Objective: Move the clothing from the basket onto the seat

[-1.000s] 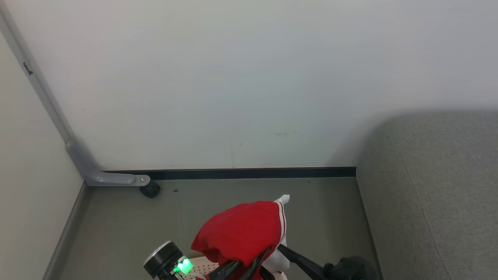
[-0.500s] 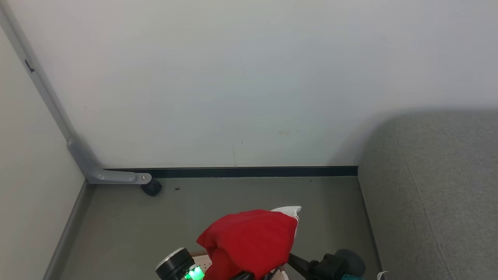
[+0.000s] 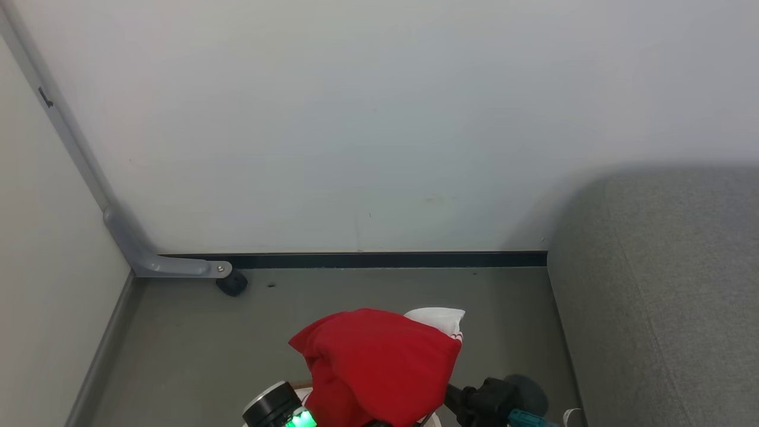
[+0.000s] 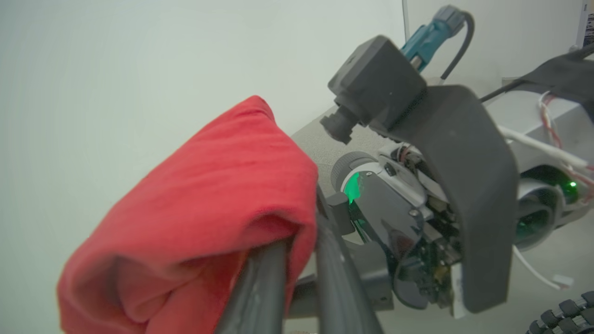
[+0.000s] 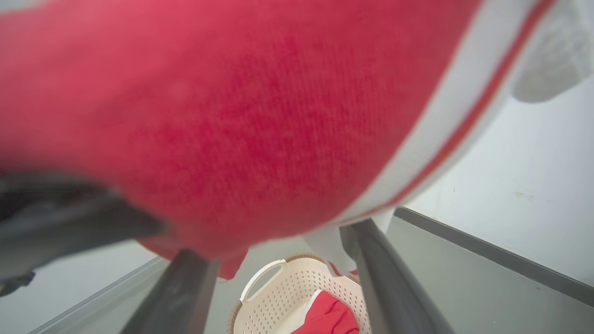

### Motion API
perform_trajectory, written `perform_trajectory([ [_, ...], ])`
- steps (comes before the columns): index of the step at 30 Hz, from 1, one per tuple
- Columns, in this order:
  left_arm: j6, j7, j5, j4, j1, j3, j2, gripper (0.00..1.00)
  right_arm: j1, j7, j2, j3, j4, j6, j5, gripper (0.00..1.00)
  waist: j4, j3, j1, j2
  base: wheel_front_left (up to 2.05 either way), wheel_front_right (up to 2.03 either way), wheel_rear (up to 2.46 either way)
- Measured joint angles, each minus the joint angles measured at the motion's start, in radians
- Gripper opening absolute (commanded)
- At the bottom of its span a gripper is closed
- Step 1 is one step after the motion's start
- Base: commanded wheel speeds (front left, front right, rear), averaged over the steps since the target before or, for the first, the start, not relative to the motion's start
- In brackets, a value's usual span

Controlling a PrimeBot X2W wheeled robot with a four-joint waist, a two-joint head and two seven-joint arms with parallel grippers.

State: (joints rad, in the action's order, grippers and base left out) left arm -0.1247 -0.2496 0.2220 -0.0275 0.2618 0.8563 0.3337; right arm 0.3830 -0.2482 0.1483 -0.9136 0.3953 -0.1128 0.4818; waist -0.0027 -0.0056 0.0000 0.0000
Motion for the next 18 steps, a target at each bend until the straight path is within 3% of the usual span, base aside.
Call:
perform_trajectory([
  [2, 0.0, 0.0, 0.012, 0.001, 0.0, 0.001, 0.002, 0.0, -0.001, 0.0, -0.007, 0.01, 0.0, 0.0, 0.0, 1.0, 0.0, 0.001, 0.0, 0.0001, 0.0, 0.0, 0.0],
  [3, 0.0, 0.0, 0.014, 0.001, 0.001, 0.002, 0.003, 0.0, -0.002, 0.0, -0.01, 0.016, 0.001, 0.003, 0.0, 0.32, 0.0, 0.001, 0.0, 0.0, 0.0, 0.0, 0.0],
  [4, 0.0, 0.0, 0.015, 0.001, 0.002, 0.002, 0.003, 0.0, -0.002, 0.0, -0.013, 0.021, 0.001, 0.003, 0.0, 0.0, 0.0, 0.002, 0.0, 0.0, 0.0, 0.0, 0.0],
  [18, 0.0, 0.0, 0.033, -0.001, 0.003, -0.012, -0.005, 0.0, -0.051, 0.0, -0.037, 0.148, -0.031, 0.003, 0.023, 0.0, 0.0, 0.006, 0.0, 0.0, 0.0, 0.0, 0.0],
])
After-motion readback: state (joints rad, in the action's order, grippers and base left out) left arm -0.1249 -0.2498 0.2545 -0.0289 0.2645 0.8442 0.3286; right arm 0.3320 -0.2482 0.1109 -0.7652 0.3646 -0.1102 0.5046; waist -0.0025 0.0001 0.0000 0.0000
